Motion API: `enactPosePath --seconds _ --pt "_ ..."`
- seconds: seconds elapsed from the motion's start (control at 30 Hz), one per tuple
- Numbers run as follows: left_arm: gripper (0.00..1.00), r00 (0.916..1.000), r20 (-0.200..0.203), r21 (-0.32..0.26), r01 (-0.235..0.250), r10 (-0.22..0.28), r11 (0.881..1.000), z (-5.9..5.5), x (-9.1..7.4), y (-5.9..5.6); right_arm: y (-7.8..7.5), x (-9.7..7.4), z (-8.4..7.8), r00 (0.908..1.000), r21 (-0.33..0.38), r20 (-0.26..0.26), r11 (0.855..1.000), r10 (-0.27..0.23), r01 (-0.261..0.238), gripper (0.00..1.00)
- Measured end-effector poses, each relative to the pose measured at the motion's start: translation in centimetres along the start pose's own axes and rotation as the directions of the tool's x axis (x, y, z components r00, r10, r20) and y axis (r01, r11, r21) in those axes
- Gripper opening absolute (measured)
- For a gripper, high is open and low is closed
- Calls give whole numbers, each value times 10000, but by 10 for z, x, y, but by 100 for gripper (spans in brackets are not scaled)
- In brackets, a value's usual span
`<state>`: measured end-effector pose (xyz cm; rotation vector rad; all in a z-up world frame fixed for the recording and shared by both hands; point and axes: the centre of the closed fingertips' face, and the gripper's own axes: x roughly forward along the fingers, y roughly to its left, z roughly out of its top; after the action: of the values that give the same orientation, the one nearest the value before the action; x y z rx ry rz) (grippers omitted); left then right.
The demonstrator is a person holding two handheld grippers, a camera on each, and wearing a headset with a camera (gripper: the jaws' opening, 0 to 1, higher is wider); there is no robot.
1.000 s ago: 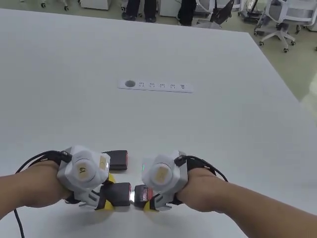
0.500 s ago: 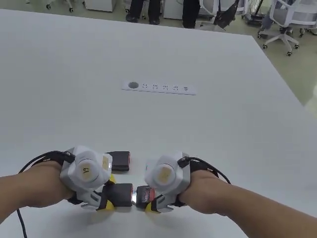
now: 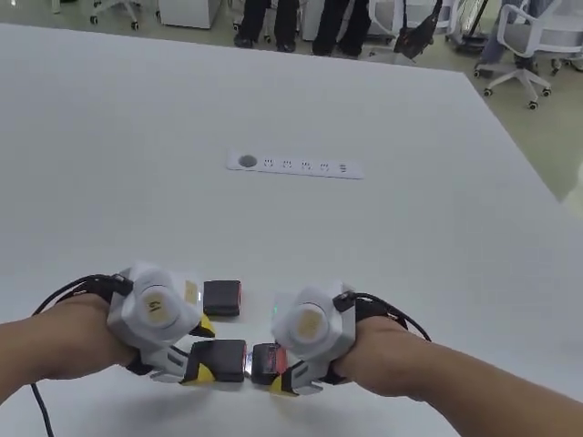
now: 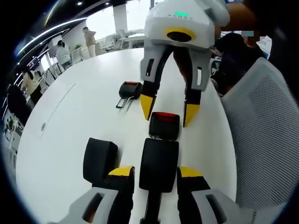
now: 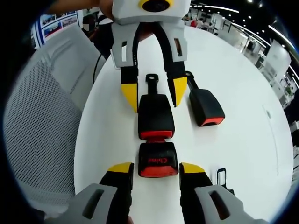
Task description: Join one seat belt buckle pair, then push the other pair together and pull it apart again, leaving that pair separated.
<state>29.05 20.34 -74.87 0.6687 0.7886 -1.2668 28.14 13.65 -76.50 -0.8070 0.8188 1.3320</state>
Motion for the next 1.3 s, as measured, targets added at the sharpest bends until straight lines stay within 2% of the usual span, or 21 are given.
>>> enactPosePath --seconds 0.1,0.17,0.23,0.27,0.37,0.6,0.63,0.7,0.83,0.93,1.03,1.1,1.17,1.3 --pt "37 9999 168 -71 -22 23 10000 5 -6 3 -1 -6 2 10000 -30 45 10000 -71 71 37" --pt "38 9993 353 -156 -74 80 9999 12 -14 4 -5 -7 0 9999 0 85 9999 -123 123 37" --pt "39 9987 501 -218 -109 120 9997 14 -16 7 -4 -20 6 9996 67 192 9998 -214 213 37" --pt "39 9981 602 -272 -103 119 9996 17 -19 8 -9 -18 4 9993 116 253 9996 -267 265 37" --pt "39 9967 792 -320 -170 194 9993 25 -24 11 -13 -25 8 9985 175 354 9990 -411 405 37" --pt "40 9942 973 -519 -417 467 9978 27 -23 29 -37 -31 0 9964 221 279 9966 -806 800 37" --pt "40 9939 976 -515 -455 504 9976 29 -22 28 -39 -33 -1 9961 235 270 9962 -842 836 37" --pt "41 9935 976 -531 -529 579 9972 27 -22 36 -42 -34 -4 9957 247 238 9957 -900 894 36" --pt "43 9929 962 -588 -642 697 9962 27 -21 44 -51 -27 -13 9957 269 130 9955 -913 909 36" --pt "44 9927 947 -647 -690 749 9955 24 -20 54 -54 -31 -16 9958 257 53 9955 -919 917 36" --pt "44 9924 908 -704 -768 831 9946 25 -19 59 -63 -28 -23 9954 304 20 9949 -963 962 36" --pt "45 9922 875 -748 -820 884 9938 22 -18 64 -65 -31 -25 9950 339 -14 9944 -997 997 35" --pt "46 9927 810 -737 -830 889 9938 22 -15 62 -70 -31 -29 9945 397 -58 9937 -1048 1049 35" --pt "47 9939 677 -702 -820 868 9942 10 -9 72 -80 -35 -37 9926 450 -114 9916 -1212 1216 36"
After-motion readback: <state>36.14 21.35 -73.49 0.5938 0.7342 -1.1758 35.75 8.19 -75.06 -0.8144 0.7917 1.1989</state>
